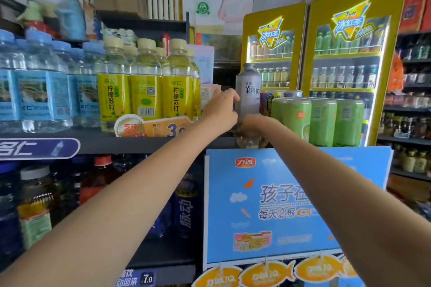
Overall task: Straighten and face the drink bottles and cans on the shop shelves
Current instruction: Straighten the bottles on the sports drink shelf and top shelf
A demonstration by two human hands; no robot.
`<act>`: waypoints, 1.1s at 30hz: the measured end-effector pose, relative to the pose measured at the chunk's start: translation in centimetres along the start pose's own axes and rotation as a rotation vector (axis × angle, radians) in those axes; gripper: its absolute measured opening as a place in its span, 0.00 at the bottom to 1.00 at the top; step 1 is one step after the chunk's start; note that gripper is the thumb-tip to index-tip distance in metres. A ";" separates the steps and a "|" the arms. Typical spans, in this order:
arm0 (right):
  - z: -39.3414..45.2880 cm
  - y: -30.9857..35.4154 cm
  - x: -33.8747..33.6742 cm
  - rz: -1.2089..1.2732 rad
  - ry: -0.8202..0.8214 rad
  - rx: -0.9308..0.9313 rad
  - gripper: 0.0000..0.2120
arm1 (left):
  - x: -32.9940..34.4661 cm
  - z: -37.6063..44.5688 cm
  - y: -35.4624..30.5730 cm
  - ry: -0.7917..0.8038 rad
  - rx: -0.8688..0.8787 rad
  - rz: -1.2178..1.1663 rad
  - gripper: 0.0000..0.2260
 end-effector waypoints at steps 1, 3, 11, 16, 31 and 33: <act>-0.4 -0.3 -0.8 0.117 -0.035 0.014 0.21 | -0.3 0.1 0.0 -0.011 -0.012 -0.016 0.18; -1.4 -0.8 -2.5 0.421 -0.062 0.053 0.19 | -0.6 0.0 0.0 -0.004 -0.044 -0.034 0.18; -6.9 -1.0 -8.9 1.090 -0.157 -0.044 0.09 | -1.2 -1.0 -2.7 0.125 -0.336 -1.163 0.20; -9.4 -1.1 -8.7 1.137 -0.373 -0.450 0.16 | -3.3 0.5 -3.2 -0.148 -0.358 -1.430 0.10; 0.7 4.2 -7.8 1.201 -0.061 -0.320 0.40 | -14.2 3.3 -1.6 -0.372 0.255 0.549 0.13; 2.4 5.3 -7.1 1.114 -0.083 -0.298 0.40 | -13.4 3.4 0.0 -0.293 0.169 0.645 0.13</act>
Point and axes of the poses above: each hand's wrist, its own z-axis towards the middle knuckle, its own x-axis out of the palm, y = z × x, the point moved 4 cm from there along z, towards the middle knuckle, and after that the axes turned 8 degrees about x, right-handed, at the moved point
